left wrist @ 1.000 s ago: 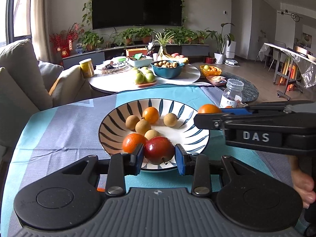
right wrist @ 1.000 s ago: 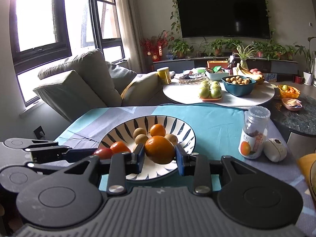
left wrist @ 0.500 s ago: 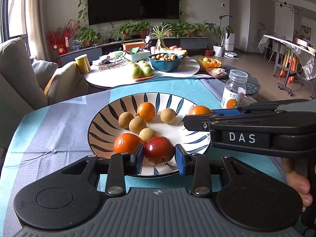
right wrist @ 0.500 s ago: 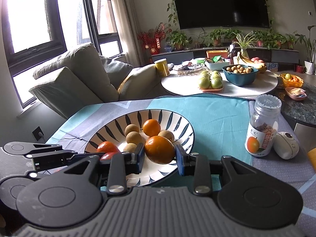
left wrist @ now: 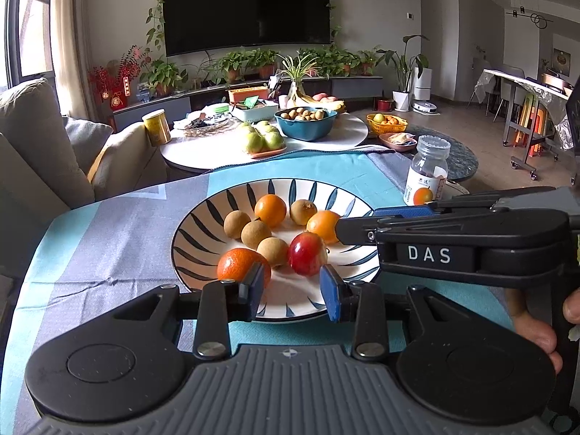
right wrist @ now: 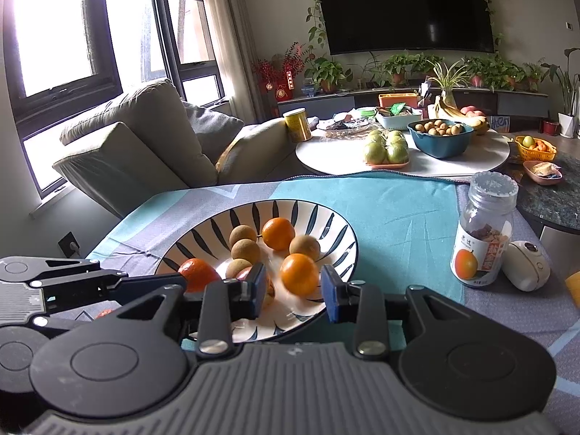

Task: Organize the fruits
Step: 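Move both open tools back toward the last fruit on the cloth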

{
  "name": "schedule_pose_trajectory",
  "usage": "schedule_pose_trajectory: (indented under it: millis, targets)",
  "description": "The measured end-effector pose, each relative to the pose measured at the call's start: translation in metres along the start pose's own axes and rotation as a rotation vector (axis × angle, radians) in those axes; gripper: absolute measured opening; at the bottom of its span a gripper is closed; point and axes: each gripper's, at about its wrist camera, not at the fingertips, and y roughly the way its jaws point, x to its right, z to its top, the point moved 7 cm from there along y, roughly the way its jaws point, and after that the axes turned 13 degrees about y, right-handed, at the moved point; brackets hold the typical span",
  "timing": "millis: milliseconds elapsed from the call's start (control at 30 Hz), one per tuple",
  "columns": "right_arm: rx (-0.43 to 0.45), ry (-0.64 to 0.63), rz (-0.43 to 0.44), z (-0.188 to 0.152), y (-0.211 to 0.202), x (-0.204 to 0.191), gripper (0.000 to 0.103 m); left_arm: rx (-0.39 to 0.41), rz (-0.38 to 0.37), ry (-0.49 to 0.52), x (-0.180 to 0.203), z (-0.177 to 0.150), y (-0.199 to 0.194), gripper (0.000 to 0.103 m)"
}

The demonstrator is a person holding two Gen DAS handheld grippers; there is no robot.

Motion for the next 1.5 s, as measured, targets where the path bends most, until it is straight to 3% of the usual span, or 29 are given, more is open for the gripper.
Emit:
schedule_pose_trajectory:
  millis: [433, 900, 1300, 1500]
  targets:
    - [0.023, -0.010, 0.006, -0.006, -0.020, -0.009, 0.078, 0.006, 0.053, -0.052, -0.021, -0.014, -0.029, 0.032]
    - [-0.003, -0.049, 0.034, -0.038, -0.054, -0.023, 0.078, -0.009, 0.127, -0.143, -0.052, -0.049, -0.065, 0.033]
    - [-0.081, -0.096, 0.052, -0.067, -0.049, -0.041, 0.079, -0.061, 0.127, -0.166, -0.053, -0.068, -0.058, 0.035]
    - [-0.101, -0.094, 0.052, -0.074, -0.045, -0.046, 0.079, -0.065, 0.104, -0.216, -0.058, -0.069, -0.045, 0.042]
